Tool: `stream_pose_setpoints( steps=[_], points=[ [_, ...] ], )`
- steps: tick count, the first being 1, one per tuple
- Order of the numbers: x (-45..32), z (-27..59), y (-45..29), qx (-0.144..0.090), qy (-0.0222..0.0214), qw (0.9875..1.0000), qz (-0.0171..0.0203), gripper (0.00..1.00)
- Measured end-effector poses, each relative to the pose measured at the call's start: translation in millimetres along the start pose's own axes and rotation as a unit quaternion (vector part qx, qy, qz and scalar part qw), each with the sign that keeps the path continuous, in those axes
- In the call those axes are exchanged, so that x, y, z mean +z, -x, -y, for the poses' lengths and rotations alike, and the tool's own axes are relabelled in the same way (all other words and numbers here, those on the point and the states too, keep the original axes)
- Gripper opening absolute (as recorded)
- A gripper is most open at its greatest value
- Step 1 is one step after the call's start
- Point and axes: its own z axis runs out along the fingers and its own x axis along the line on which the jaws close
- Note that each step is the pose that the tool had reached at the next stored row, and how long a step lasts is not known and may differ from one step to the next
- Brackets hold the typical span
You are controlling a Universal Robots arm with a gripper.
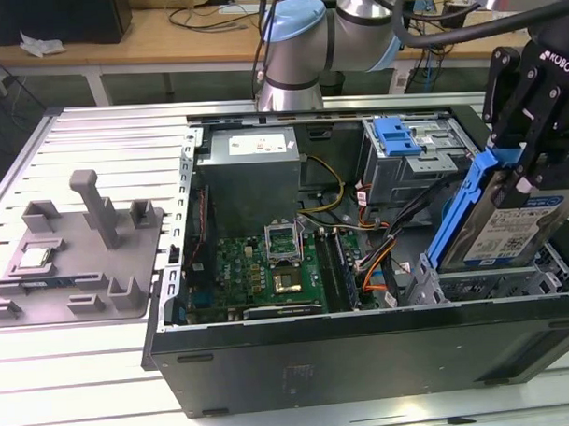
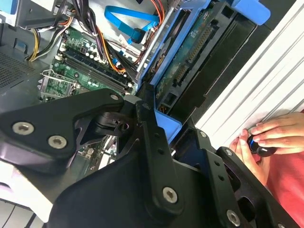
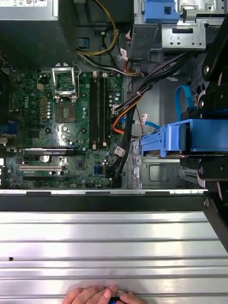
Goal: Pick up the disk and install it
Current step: 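Insert the disk into the insertion slot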
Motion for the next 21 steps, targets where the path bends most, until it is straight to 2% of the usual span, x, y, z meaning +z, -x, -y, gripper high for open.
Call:
stream_pose_setpoints(
  steps=[21],
  points=[
    [15.0, 1.4, -0.2, 0.0, 0.0, 1.0, 0.0, 0.37]
  ],
)
